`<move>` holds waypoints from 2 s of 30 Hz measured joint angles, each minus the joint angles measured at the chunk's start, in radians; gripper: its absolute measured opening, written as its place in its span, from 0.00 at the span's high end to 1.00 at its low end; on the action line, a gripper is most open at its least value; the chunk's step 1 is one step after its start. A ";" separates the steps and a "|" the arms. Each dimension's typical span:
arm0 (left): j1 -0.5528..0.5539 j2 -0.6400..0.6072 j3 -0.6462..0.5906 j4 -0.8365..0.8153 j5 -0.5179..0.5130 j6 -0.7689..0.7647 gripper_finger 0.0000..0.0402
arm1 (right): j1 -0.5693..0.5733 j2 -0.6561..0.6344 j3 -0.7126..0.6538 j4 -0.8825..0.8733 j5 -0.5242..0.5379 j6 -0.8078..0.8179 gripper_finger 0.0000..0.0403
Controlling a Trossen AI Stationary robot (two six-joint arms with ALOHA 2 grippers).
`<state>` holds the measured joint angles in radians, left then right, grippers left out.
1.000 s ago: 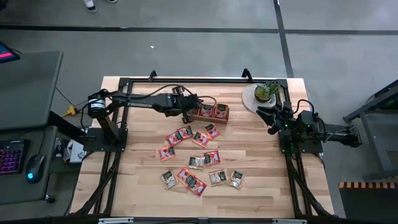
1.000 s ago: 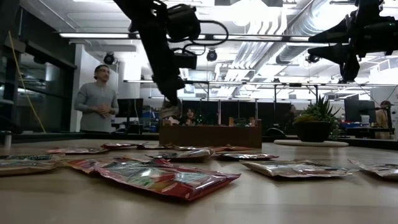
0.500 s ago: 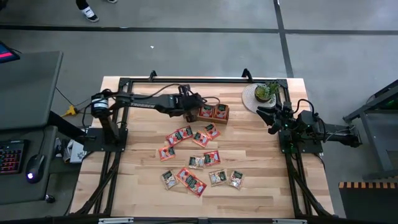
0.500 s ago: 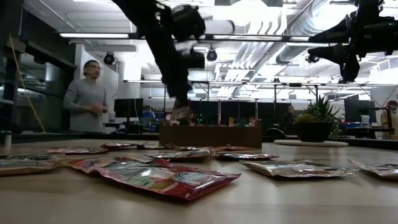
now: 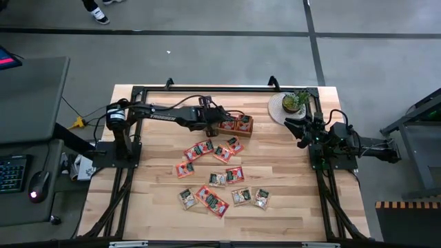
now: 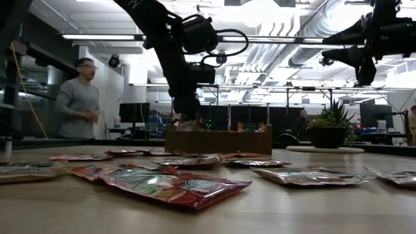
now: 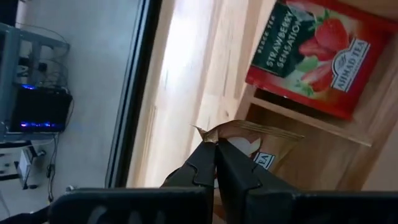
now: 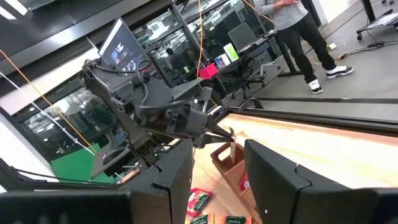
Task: Pick & Place Tea
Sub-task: Put the brown tea bag into the left section of the wooden organizer
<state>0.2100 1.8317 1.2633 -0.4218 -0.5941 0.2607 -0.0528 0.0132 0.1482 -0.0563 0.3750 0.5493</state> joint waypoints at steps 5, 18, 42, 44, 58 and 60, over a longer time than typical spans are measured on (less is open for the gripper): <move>0.000 0.000 0.000 -0.033 0.039 0.005 0.96 | 0.000 0.000 0.000 0.000 0.003 0.001 0.65; -0.001 0.000 0.000 -0.035 0.040 0.002 0.75 | 0.000 0.000 0.000 -0.008 0.003 0.001 0.65; 0.000 -0.002 0.268 -0.314 -0.052 -0.048 0.55 | 0.000 0.000 0.000 -0.008 -0.020 0.001 0.65; -0.001 -0.002 0.283 -0.335 -0.051 -0.051 0.56 | 0.000 0.000 0.000 -0.007 -0.031 0.001 0.65; -0.016 -0.171 0.264 -0.529 0.095 -0.425 0.56 | 0.000 0.034 0.001 0.110 -0.135 -0.038 0.65; -0.033 -0.209 0.224 -0.522 0.094 -0.475 0.56 | 0.000 0.066 0.013 0.114 -0.145 -0.052 0.65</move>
<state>0.1774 1.6230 1.4872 -0.9438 -0.4999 -0.2145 -0.0525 0.0794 0.1608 0.0573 0.2295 0.4975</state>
